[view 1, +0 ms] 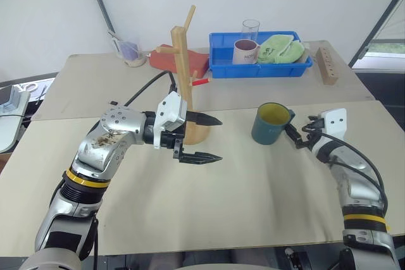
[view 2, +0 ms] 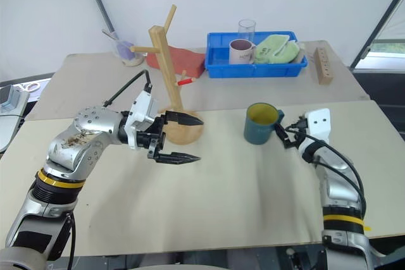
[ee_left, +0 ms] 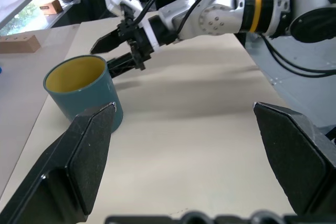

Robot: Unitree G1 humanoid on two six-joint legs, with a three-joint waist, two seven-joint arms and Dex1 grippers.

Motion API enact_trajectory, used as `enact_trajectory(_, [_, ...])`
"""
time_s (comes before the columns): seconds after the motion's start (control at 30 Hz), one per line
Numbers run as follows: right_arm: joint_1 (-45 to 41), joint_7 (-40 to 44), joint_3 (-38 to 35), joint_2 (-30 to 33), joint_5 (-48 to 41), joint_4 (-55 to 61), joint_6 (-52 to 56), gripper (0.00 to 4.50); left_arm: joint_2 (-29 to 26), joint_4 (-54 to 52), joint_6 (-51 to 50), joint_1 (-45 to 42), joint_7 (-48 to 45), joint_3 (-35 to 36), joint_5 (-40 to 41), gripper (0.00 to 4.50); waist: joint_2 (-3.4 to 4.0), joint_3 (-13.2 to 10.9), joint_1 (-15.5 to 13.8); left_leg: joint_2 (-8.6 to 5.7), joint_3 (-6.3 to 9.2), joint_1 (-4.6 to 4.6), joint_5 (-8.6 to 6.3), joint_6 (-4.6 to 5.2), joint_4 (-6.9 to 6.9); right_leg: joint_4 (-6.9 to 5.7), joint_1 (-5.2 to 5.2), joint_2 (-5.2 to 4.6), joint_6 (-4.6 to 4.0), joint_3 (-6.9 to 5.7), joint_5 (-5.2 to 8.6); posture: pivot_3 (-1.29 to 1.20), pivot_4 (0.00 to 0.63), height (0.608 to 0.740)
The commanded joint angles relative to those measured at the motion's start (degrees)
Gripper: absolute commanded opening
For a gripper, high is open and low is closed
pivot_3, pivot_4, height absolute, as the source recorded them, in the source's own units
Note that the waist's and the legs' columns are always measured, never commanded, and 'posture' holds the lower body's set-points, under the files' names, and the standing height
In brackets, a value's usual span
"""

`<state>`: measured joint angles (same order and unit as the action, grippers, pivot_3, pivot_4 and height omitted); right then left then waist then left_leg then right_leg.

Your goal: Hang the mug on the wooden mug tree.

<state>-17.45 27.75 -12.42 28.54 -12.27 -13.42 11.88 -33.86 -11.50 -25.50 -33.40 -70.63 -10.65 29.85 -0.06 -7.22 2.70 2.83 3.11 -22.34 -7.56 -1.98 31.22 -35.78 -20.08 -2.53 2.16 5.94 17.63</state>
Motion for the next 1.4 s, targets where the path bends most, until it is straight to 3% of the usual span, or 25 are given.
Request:
enact_trajectory(0.03, [-2.05,1.58,0.55,0.00,-0.12,-0.90,-2.20,4.46,-0.24,-1.21,-0.17,-1.08,-0.21,1.68,1.14,4.50,0.00,0.00,-0.01,0.00,0.01,0.00,0.00,0.00,0.00,0.00,0.00,0.00,0.00,0.00,0.00,0.00,0.150,0.734])
enact_trajectory(0.3, [-5.24,3.76,1.58,-0.95,-0.20,-6.17,-3.94,4.46,-0.09,-1.46,-0.31,-1.11,0.16,1.58,0.47,4.50,0.00,0.00,0.07,0.00,0.01,0.00,0.00,0.00,0.00,-0.02,0.02,0.02,0.01,0.01,-0.01,0.00,0.150,0.734])
enact_trajectory(0.4, [-6.41,4.71,1.65,-1.08,-0.51,-8.32,-4.45,3.67,0.01,-1.30,-0.20,-1.37,0.26,1.51,0.15,4.50,0.01,0.00,0.06,0.00,0.00,0.00,0.00,0.01,0.00,-0.02,0.02,0.02,0.09,0.02,-0.05,0.00,0.150,0.734])
enact_trajectory(0.73, [-7.30,7.78,2.23,-2.23,-1.27,-9.66,-5.23,0.21,0.41,-0.35,0.72,-1.47,0.84,1.78,-0.68,4.50,0.01,0.00,0.09,0.00,0.01,0.00,0.01,0.01,0.00,-0.04,0.03,0.03,0.23,0.02,-0.13,0.00,0.150,0.734])
enact_trajectory(0.77, [-7.26,7.84,2.13,-2.31,-1.32,-9.40,-5.26,0.03,0.47,-0.25,0.80,-1.45,0.98,1.88,-0.77,4.50,0.01,0.00,0.09,0.00,0.01,-0.01,0.01,0.01,0.00,-0.04,0.03,0.03,0.37,0.02,-0.21,0.00,0.150,0.734])
enact_trajectory(1.07, [-5.83,7.78,2.35,-0.05,0.34,-1.89,-6.45,0.03,-1.20,-0.23,0.44,-0.09,2.38,4.44,-0.47,4.50,0.02,0.00,0.06,0.00,0.01,-0.04,0.01,0.01,-0.02,-0.05,-0.01,0.03,0.39,0.02,-0.22,0.00,0.150,0.734])
enact_trajectory(1.3, [-5.50,12.86,9.70,9.65,9.61,11.11,-11.08,0.03,-4.91,-4.34,-3.79,3.88,4.18,10.66,3.91,4.50,0.02,-0.02,0.21,0.00,0.00,-0.03,0.00,0.01,-0.07,-0.04,-0.08,0.03,0.37,0.07,-0.21,0.00,0.150,0.734])
enact_trajectory(1.4, [-8.34,16.57,13.07,14.02,13.10,14.32,-14.66,0.03,-6.19,-5.29,-5.49,6.68,5.28,15.70,7.52,4.50,0.02,-0.03,0.32,0.01,-0.01,0.04,0.00,0.00,-0.13,-0.04,-0.13,0.03,-0.02,0.10,0.01,0.00,0.150,0.734])
